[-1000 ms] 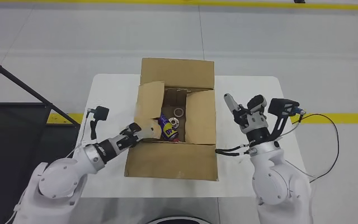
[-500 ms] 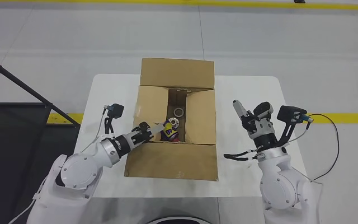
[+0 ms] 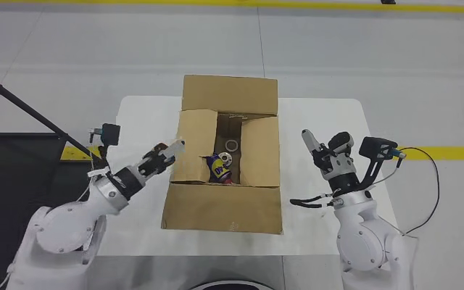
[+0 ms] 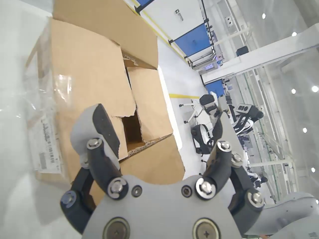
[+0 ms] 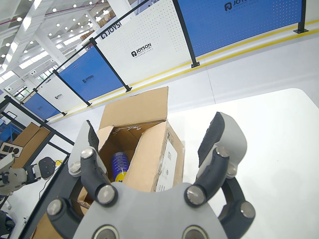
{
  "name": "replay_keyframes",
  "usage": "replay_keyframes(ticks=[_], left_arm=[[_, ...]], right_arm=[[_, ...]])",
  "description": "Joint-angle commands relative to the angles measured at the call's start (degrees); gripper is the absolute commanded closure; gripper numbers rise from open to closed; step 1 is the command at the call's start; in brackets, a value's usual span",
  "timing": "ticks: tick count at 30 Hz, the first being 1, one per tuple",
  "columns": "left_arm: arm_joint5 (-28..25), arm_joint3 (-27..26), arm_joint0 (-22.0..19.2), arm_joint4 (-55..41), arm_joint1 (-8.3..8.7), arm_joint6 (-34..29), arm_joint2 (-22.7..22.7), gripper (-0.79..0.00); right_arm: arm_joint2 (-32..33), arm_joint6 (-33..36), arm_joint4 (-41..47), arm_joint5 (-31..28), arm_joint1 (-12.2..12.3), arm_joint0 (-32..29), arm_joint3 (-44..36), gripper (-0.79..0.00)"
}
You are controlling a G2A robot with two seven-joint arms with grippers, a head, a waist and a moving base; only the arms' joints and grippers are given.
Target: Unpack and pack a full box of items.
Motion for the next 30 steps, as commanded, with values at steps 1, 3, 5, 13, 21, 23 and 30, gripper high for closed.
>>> replay_keyframes(ticks=[1, 3, 5, 13, 21, 23, 30], left_arm=[[-0.4, 0.5, 2.0, -3.3, 0.16, -1.5, -4.7, -0.785], [-1.0, 1.8, 3.8, -5.8, 0.30, -4.0, -7.8, -0.785], [-2.8, 3.4, 6.3, -8.2, 0.56, -8.5, -11.5, -0.785], [-12.0, 7.5, 14.2, -12.4, 1.40, -25.8, -17.4, -0.785], [-16.1, 6.4, 17.7, -13.3, 1.68, -30.4, -15.1, -0.785], [-15.8, 5.3, 18.2, -13.1, 1.67, -29.2, -14.6, -0.785], [-15.7, 5.2, 18.3, -12.8, 1.66, -28.6, -14.6, -0.785]], right_arm=[[-1.0, -1.9, 1.1, -0.7, -0.1, 1.7, 2.4, -0.785], [-1.8, -3.5, 2.4, -0.8, -0.3, 3.9, 4.9, -0.785], [-2.8, -5.7, 5.6, -0.3, -0.6, 7.5, 9.4, -0.785], [-3.0, -8.3, 26.4, 0.8, -2.1, 19.9, 25.0, -0.785], [-2.9, -6.2, 35.9, -4.2, -2.5, 25.4, 32.2, -0.785], [-2.9, -6.2, 35.9, -4.2, -2.5, 25.4, 32.2, -0.785], [-2.9, -6.2, 35.9, -4.2, -2.5, 25.4, 32.2, -0.785]])
